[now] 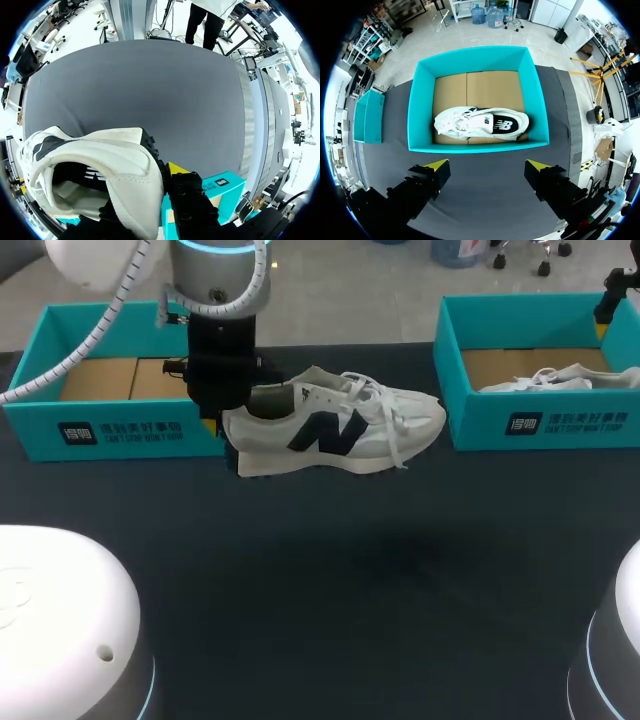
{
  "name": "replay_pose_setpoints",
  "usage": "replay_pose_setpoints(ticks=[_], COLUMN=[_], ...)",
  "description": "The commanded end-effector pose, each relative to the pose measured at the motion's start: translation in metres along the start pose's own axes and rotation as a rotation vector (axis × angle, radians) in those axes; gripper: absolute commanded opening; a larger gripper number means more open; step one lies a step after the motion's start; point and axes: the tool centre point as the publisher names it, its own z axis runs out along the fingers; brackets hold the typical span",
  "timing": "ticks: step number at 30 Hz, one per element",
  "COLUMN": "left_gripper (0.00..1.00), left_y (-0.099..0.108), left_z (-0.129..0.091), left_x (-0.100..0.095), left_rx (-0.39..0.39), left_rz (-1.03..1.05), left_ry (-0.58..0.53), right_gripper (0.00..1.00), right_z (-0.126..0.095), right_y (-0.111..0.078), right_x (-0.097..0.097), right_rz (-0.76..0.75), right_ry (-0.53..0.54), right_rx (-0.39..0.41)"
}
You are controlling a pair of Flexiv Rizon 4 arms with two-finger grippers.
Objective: Take the shoe out of the shoebox, open the shoe tongue, remove and reinsert the insole, then place the shoe into the shoebox
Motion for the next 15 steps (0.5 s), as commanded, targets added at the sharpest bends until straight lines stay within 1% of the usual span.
replay_pose_setpoints(ticks=[1, 4, 11, 15], left_gripper=[0.00, 0.00, 0.00, 0.00], left_y=[-0.007, -0.008, -0.011, -0.010], left_z=[0.002, 0.013, 0.049, 0.073], left_x=[-0.003, -0.006, -0.013, -0.018], left_rx=[-0.012, -0.014, -0.015, 0.015], left_rz=[0.005, 0.002, -0.007, -0.005], left_ry=[0.000, -0.005, 0.019, 0.041], right_gripper=[1.00, 1.00, 1.00, 1.00], right_z=[0.000, 0.000, 0.000, 0.000], right_y=[0.000, 0.000, 0.000, 0.000], right_x=[0.000, 0.000, 0.000, 0.000], right_rz=[0.000, 0.000, 0.000, 0.000], right_ry=[0.000, 0.000, 0.000, 0.000], right_rx=[0.000, 0.000, 0.000, 0.000])
